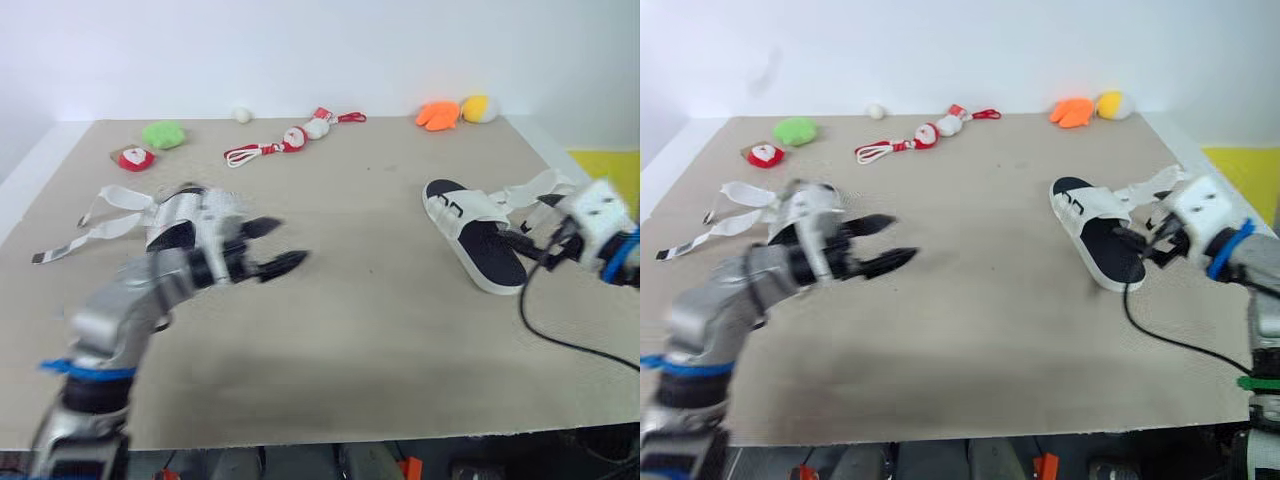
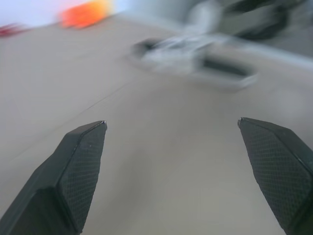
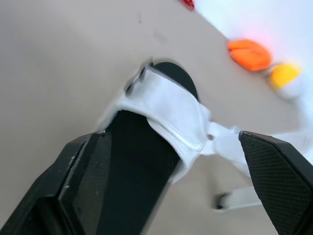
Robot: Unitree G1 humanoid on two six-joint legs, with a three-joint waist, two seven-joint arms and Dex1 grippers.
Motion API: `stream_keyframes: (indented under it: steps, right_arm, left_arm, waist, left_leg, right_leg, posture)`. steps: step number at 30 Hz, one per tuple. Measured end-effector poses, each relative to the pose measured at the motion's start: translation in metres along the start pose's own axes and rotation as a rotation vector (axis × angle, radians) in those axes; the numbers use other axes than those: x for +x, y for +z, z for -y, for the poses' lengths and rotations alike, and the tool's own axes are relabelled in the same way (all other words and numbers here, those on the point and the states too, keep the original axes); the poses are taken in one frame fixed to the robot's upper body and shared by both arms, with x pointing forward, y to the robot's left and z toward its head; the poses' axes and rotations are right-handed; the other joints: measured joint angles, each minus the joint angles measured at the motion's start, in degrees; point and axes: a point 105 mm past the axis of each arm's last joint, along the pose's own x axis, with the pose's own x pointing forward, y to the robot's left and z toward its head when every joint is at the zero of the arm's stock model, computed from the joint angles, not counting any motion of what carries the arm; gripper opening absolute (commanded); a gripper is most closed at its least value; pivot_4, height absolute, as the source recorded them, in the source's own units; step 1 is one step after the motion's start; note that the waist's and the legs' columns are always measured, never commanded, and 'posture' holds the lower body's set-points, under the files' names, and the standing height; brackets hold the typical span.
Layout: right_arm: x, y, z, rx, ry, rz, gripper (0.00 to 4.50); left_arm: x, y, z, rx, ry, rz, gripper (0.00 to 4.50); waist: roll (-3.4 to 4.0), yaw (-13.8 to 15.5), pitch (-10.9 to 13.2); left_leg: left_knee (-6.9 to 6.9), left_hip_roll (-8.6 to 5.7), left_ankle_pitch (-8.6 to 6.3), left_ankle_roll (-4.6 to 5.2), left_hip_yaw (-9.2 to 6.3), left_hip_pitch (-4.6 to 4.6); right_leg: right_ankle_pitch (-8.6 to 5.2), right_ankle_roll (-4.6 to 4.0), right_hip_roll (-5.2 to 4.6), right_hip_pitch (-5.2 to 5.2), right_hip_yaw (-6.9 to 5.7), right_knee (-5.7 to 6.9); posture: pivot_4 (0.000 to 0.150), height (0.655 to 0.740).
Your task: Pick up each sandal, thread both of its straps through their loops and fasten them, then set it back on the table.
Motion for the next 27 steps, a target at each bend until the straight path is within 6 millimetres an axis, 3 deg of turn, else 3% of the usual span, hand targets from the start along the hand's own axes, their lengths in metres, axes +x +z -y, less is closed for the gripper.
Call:
stream_keyframes:
  steps: [5, 9, 17, 23, 26, 27]
  right_arm:
    - [0.016, -0.010, -0.009, -0.351, -0.034, -0.085, 4.50]
    - [0.033, 0.009, -0.001, -0.594, -0.104, -0.062, 4.50]
    - [0.059, 0.008, -0.005, -0.757, -0.099, -0.081, 4.50]
    - [0.073, 0.000, -0.007, -0.747, -0.095, -0.111, 4.50]
    - [0.078, 0.001, -0.008, -0.754, -0.111, -0.105, 3.74]
    - [0.079, 0.003, -0.006, -0.762, -0.121, -0.102, 3.23]
  left_arm:
    - [0.048, -0.010, 0.014, 0.000, -0.101, 0.009, 4.45]
    - [0.082, -0.012, 0.018, 0.003, -0.118, 0.051, 4.45]
    - [0.094, -0.013, 0.021, -0.007, -0.097, 0.088, 4.45]
    - [0.086, -0.018, 0.012, -0.016, -0.056, 0.076, 4.45]
    - [0.084, -0.014, 0.010, -0.009, -0.041, 0.087, 4.50]
    - [0.083, -0.013, 0.010, -0.006, -0.038, 0.094, 4.50]
  waist:
    - [0.20, -0.15, -0.07]
    - [0.19, -0.15, -0.06]
    - [0.19, -0.12, -0.06]
    - [0.18, -0.20, -0.06]
    - [0.19, -0.16, -0.06]
    - [0.19, -0.14, -0.06]
  left_leg:
    - [-0.13, -0.02, -0.01, 0.04, 0.05, 0.07]
    - [-0.07, -0.11, 0.05, 0.10, 0.10, 0.08]
    - [-0.08, -0.15, 0.06, 0.12, 0.12, 0.09]
    - [-0.09, -0.18, 0.07, 0.14, 0.12, 0.09]
    - [-0.09, -0.22, 0.08, 0.16, 0.12, 0.08]
    - [-0.09, -0.25, 0.08, 0.16, 0.12, 0.08]
  right_leg:
    - [-0.06, -0.06, 0.04, -0.04, 0.10, 0.02]
    - [0.03, -0.10, -0.02, -0.01, 0.20, 0.01]
    - [0.03, -0.09, -0.05, 0.00, 0.26, 0.01]
    - [0.04, -0.10, -0.08, 0.00, 0.28, 0.01]
    - [0.06, -0.12, -0.11, 0.00, 0.29, 0.01]
    - [0.05, -0.12, -0.13, 0.01, 0.29, 0.01]
  posture:
    - [0.150, 0.7400]
    - [0.150, 0.7400]
    - [0.150, 0.7400]
    - [0.150, 0.7400]
    - [0.150, 0.7400]
    - [0.150, 0.7400]
